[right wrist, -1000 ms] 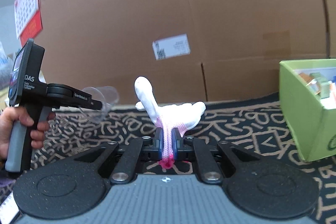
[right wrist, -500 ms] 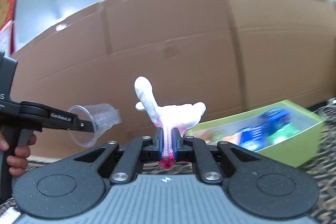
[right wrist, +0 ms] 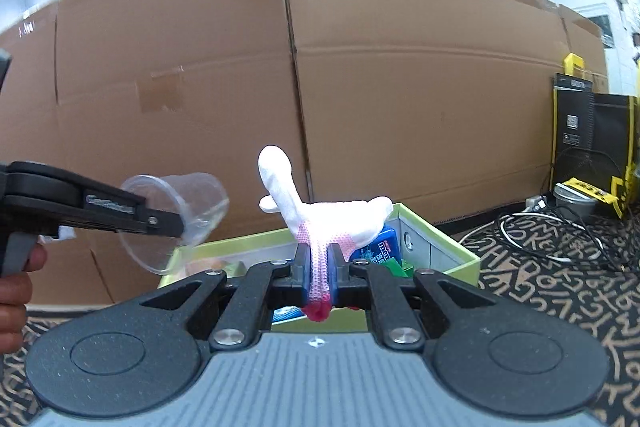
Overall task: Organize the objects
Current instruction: 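Carry the cup and glove into the green shoebox and release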
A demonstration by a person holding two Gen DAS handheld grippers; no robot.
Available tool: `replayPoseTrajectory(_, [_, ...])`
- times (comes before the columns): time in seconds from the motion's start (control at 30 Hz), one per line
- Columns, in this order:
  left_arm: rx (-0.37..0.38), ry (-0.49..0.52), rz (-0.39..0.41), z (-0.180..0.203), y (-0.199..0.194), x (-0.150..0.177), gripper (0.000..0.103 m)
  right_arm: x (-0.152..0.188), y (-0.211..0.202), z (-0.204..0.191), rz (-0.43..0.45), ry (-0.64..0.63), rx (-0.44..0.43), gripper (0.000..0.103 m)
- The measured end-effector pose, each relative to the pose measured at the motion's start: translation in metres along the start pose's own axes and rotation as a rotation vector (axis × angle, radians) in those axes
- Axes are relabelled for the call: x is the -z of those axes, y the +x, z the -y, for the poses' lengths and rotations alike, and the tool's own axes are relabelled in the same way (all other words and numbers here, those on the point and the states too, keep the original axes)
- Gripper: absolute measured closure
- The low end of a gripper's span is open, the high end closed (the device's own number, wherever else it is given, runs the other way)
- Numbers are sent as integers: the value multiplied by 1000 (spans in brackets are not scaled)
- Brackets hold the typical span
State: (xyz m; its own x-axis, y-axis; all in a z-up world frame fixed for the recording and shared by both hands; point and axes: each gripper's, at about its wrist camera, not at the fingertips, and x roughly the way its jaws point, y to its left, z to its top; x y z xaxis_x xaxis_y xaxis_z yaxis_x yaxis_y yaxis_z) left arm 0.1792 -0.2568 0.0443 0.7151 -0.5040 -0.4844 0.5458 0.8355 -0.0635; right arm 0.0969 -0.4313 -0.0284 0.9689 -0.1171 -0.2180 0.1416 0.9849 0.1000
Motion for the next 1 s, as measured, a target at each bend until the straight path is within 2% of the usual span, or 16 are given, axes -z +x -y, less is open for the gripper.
replayPoseTrajectory(0.1, [-38, 7, -23, 2, 30, 3, 96, 1, 26, 0, -49, -46, -18, 92])
replayPoseTrajectory(0.17, [-59, 1, -30, 1, 41, 6, 92, 5, 44, -2, -100, -81, -23, 89])
replayPoseTrajectory(0.2, [-62, -2, -30, -1, 44, 8, 77, 7, 48, -2, -104, -95, -16, 86])
replayPoseTrajectory(0.23, [-64, -5, -24, -3, 45, 10, 53, 9, 50, -2, -108, -110, -7, 75])
replayPoseTrajectory(0.27, [-75, -8, -8, -4, 43, 14, 41, 10, 51, -3, -106, -124, 0, 62])
replayPoseTrajectory(0.3, [-88, -6, 14, -6, 41, 17, 29, 12, 50, -3, -95, -137, 5, 54])
replayPoseTrajectory(0.33, [-96, 0, 34, -7, 38, 20, 27, 14, 49, -3, -79, -150, 17, 38])
replayPoseTrajectory(0.37, [-96, 6, 42, -8, 35, 23, 25, 16, 49, -4, -67, -162, 33, 30])
replayPoseTrajectory(0.47, [-103, -15, 51, -14, 30, 26, 12, 19, 51, -3, -61, -184, 62, 29])
replayPoseTrajectory(0.53, [-113, -41, 64, -18, 22, 26, 0, 20, 51, -2, -67, -176, 61, 27])
replayPoseTrajectory(0.8, [-122, -51, 93, -15, -13, 36, 0, 11, 16, -5, -38, -174, 79, 9])
replayPoseTrajectory(0.9, [-179, -15, 42, -8, -29, 43, 0, 9, -2, -13, -32, -205, 55, 5])
replayPoseTrajectory(1.0, [-175, 6, 32, -9, -55, 51, 0, 8, -22, -15, -49, -225, 57, 2])
